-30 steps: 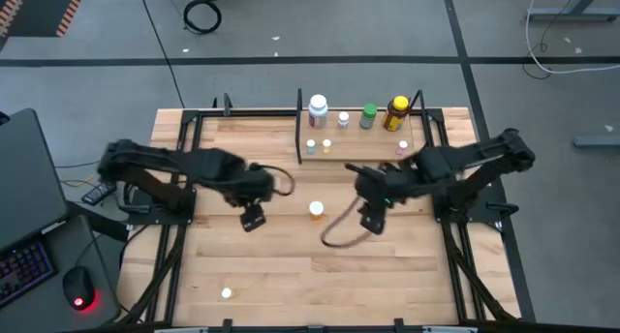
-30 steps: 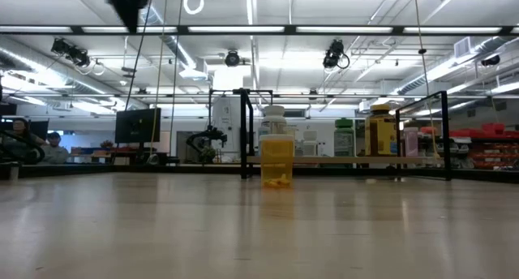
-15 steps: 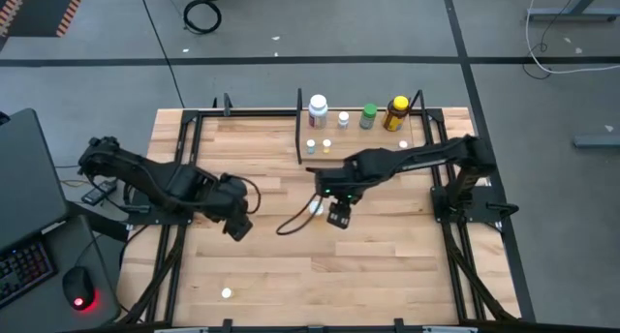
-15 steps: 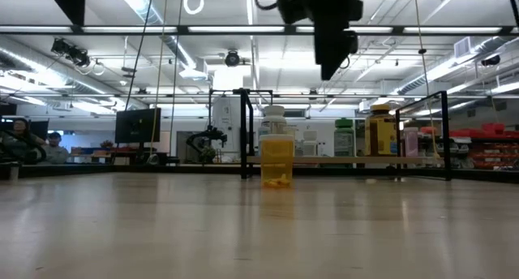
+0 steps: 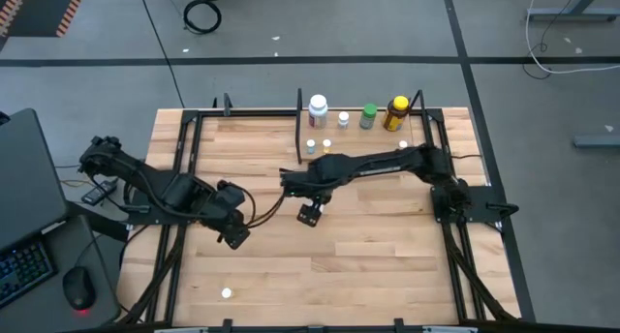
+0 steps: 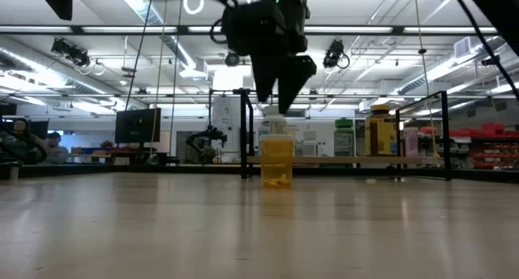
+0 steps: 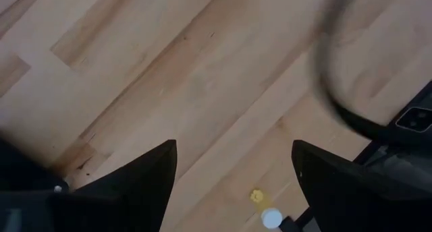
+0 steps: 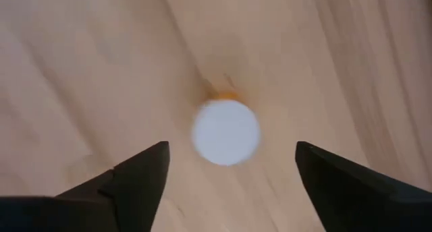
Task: Pick and place medicine bottles onto shelf by color
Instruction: Put the orange pill bottle on the shelf
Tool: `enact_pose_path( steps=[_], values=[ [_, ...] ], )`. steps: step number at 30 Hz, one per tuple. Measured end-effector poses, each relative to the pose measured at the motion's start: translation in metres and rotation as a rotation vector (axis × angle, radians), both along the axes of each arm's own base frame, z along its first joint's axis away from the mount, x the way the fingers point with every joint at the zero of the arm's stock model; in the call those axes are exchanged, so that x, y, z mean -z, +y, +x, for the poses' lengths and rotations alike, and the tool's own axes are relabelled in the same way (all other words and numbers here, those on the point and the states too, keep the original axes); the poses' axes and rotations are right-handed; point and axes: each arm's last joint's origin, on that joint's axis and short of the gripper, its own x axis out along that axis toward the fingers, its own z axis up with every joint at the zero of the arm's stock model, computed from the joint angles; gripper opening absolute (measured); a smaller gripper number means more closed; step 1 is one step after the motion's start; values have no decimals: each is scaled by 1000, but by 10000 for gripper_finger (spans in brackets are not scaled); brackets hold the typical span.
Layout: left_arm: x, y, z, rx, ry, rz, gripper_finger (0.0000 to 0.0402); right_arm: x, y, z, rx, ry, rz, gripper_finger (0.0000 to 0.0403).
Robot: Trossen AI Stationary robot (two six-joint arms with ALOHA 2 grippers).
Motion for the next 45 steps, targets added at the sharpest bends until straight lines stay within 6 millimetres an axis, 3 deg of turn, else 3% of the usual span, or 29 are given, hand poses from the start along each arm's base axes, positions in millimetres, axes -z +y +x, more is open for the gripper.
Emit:
enact_pose_path(
  steps=[4, 15, 31, 45],
  values=[
    [0, -5, -3, 25, 0, 0, 298, 11, -7, 3, 30, 98, -6, 351],
    [0, -9, -4, 34, -14, 25, 298, 16, 0, 8, 129, 76, 23, 382],
    [-2, -10, 0, 19, -73, 40, 298, 50, 2, 6, 232, 101, 67, 352],
    [-2, -10, 0, 17, -74, 39, 298, 50, 2, 10, 236, 64, 88, 317]
  ],
)
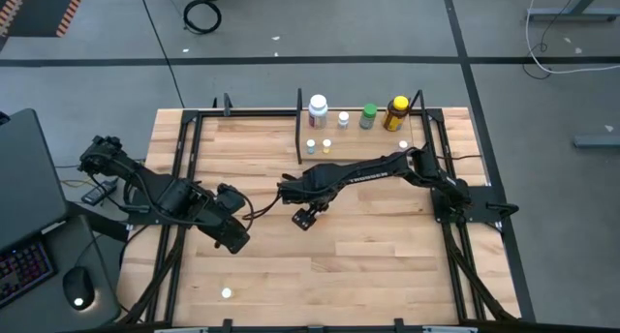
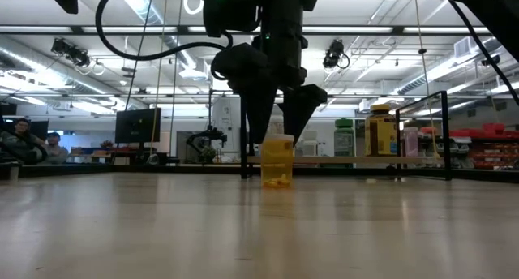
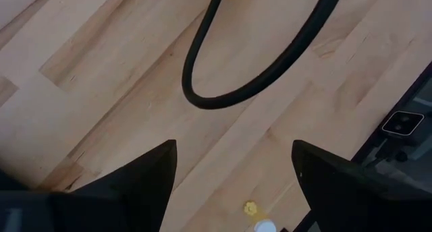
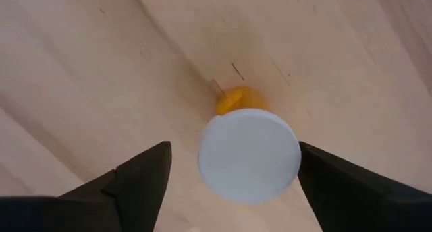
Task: Pick and place medicine bottles onto shelf by color
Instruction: Put the orange pill bottle on the shelf
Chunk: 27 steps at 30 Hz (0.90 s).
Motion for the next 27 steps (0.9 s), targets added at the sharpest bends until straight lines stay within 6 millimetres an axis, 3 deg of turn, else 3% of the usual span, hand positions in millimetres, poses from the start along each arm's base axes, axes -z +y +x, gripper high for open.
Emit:
enact_pose_path(
  steps=[14, 27],
  values=[
    [0, 0, 0, -2, -2, 4, 298, 0, 0, -2, -7, 25, 6, 257],
    [0, 0, 0, -5, -8, 15, 298, 0, 0, -6, -17, 56, 3, 228]
  ],
)
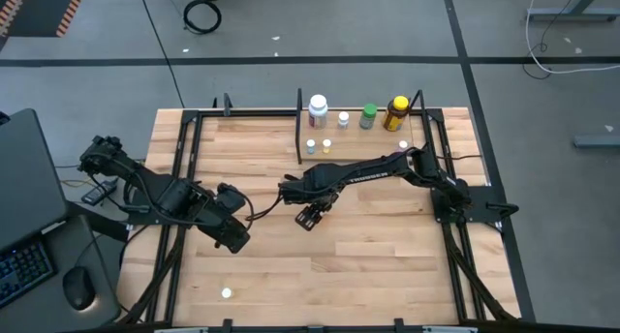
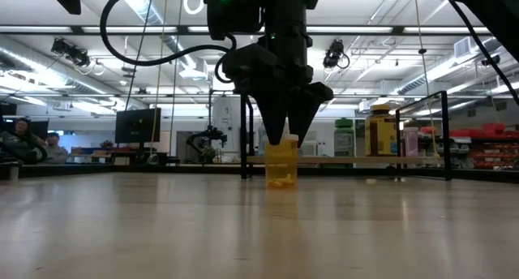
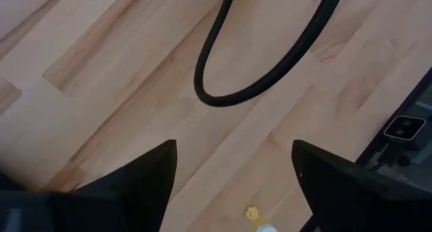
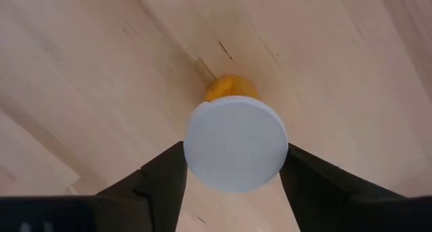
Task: Pick and place medicine bottles onto shelf by color
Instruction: Put the orange pill bottle on the shelf
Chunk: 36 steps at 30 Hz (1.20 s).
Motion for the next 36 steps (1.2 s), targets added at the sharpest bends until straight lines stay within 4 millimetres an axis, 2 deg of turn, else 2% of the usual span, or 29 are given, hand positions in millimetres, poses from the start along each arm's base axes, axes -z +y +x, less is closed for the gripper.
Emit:
enact_pose_path(
  steps=[9, 18, 28, 36],
  values=[
    [0, 0, 0, 0, -2, 5, 298, 0, 0, -1, -4, 11, -1, 228],
    [0, 0, 0, 5, -2, 7, 298, -9, -17, -13, -43, 89, -4, 229],
    [0, 0, 0, 11, -4, 18, 298, -53, -60, -33, 27, 36, -108, 229],
    [0, 0, 0, 12, -4, 21, 298, -63, -100, -47, 47, 66, -116, 229]
  ],
)
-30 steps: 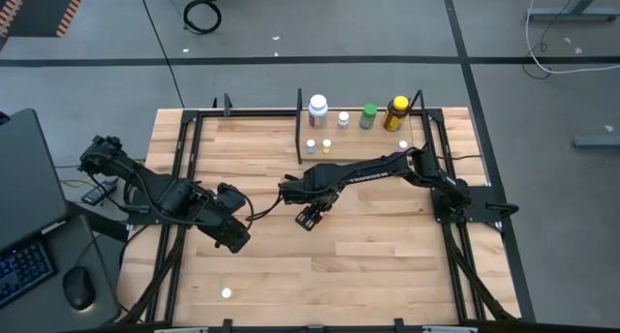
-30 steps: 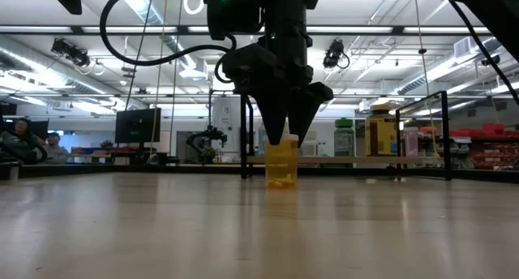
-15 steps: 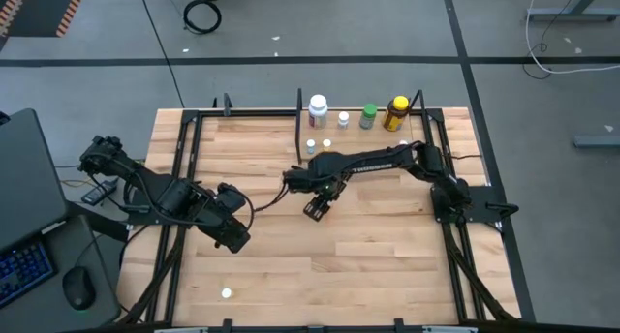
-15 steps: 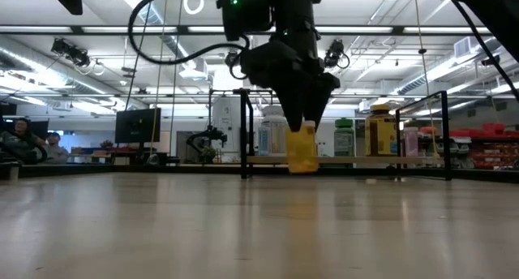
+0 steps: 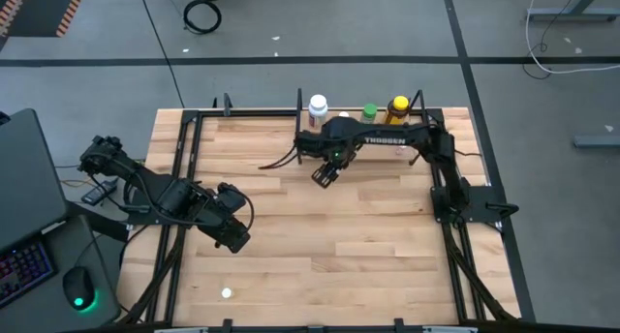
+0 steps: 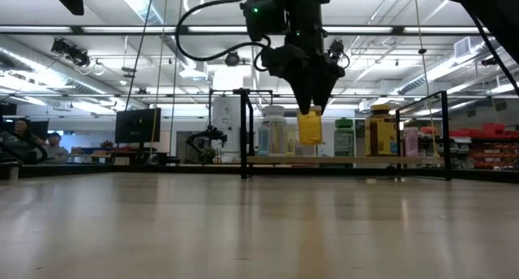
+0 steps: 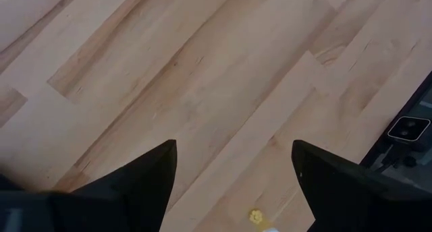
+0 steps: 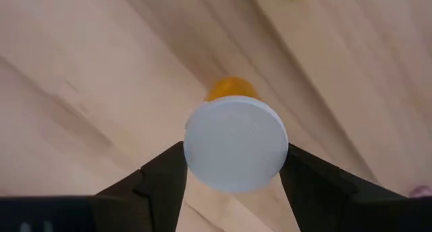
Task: Pick and place medicine bottles onto shelf by color
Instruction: Put the orange pill bottle on the shelf
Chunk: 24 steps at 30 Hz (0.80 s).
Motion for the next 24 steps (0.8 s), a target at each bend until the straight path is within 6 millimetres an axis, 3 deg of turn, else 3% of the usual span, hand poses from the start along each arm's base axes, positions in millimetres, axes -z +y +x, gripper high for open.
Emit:
enact_pose_path(
  steps=[24],
  values=[
    [1, 2, -2, -13, 17, 17, 298, -18, -80, -36, -7, 6, -42, 229]
  ],
)
